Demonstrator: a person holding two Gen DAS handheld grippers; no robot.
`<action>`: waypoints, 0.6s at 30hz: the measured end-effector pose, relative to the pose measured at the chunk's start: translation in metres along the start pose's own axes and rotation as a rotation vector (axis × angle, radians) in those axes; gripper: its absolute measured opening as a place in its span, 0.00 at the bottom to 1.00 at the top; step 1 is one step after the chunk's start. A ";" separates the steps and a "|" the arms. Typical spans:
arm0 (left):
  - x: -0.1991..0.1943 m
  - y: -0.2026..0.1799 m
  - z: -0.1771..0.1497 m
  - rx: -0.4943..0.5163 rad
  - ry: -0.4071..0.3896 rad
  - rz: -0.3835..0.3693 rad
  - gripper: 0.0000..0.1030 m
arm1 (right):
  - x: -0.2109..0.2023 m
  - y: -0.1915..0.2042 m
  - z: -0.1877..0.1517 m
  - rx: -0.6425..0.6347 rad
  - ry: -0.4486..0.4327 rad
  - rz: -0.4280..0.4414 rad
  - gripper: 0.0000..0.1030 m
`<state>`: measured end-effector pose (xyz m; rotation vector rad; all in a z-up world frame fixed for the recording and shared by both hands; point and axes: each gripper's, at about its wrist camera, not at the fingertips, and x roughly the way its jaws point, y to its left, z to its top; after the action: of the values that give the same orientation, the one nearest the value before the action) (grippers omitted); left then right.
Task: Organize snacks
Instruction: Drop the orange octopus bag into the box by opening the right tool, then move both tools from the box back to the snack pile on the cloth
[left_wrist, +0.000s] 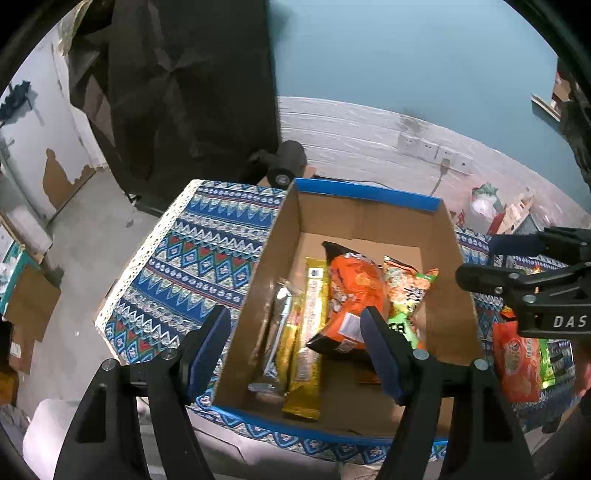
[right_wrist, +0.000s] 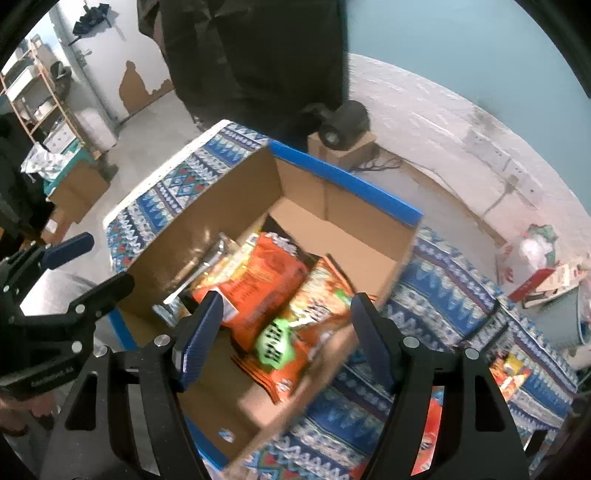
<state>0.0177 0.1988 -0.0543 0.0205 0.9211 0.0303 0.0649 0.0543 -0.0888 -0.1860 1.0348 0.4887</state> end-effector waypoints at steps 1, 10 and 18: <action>-0.001 -0.003 -0.001 0.005 -0.001 -0.002 0.72 | -0.003 -0.003 -0.002 0.002 -0.001 -0.005 0.72; -0.006 -0.040 -0.002 0.059 0.002 -0.050 0.73 | -0.035 -0.049 -0.030 0.085 -0.005 -0.059 0.73; -0.018 -0.084 -0.002 0.127 -0.001 -0.113 0.73 | -0.059 -0.075 -0.055 0.113 -0.007 -0.111 0.73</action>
<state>0.0062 0.1145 -0.0437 0.0858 0.9206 -0.1331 0.0331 -0.0494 -0.0722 -0.1404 1.0366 0.3288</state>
